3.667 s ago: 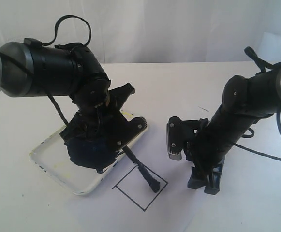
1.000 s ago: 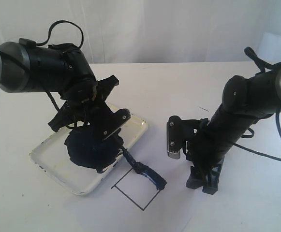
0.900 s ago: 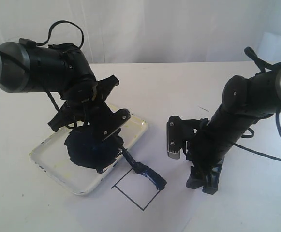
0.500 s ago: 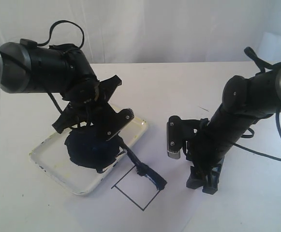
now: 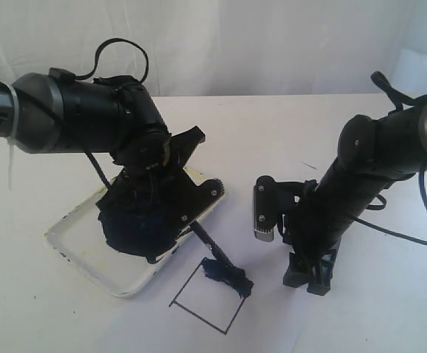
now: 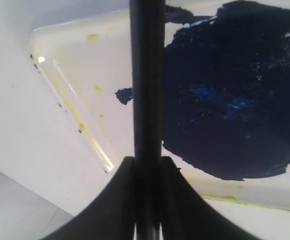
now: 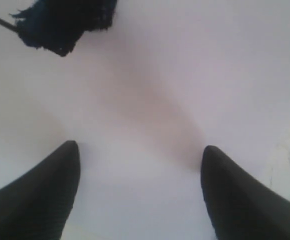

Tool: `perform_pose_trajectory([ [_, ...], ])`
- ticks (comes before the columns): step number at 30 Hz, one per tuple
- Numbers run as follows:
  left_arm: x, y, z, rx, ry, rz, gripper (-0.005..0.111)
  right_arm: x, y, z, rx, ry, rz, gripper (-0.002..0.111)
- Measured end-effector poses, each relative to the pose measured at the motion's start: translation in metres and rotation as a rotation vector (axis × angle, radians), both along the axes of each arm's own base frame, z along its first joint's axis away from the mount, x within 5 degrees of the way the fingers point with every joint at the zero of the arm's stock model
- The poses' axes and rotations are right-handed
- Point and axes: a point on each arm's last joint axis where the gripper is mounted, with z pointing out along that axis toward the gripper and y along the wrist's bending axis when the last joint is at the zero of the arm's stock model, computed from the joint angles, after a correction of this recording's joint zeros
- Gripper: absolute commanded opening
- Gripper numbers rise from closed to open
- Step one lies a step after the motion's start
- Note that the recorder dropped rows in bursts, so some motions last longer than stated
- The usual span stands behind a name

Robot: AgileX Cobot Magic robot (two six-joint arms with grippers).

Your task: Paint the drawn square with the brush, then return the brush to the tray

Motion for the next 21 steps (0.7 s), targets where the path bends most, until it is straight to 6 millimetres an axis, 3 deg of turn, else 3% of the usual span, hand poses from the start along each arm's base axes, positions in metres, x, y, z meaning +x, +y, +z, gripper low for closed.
perform_pose_trajectory([
  [9,-0.003,0.0,-0.001,0.007,0.019,0.011,0.0,0.001,0.0,0.0,0.001,-0.007,-0.004,0.064],
  [16,-0.01,0.005,0.023,-0.041,0.008,0.017,0.0,0.002,0.0,0.0,0.005,-0.019,-0.034,0.064],
  [21,-0.016,0.014,0.024,0.031,0.072,0.065,0.0,0.004,0.0,0.0,0.008,-0.026,-0.052,0.064],
])
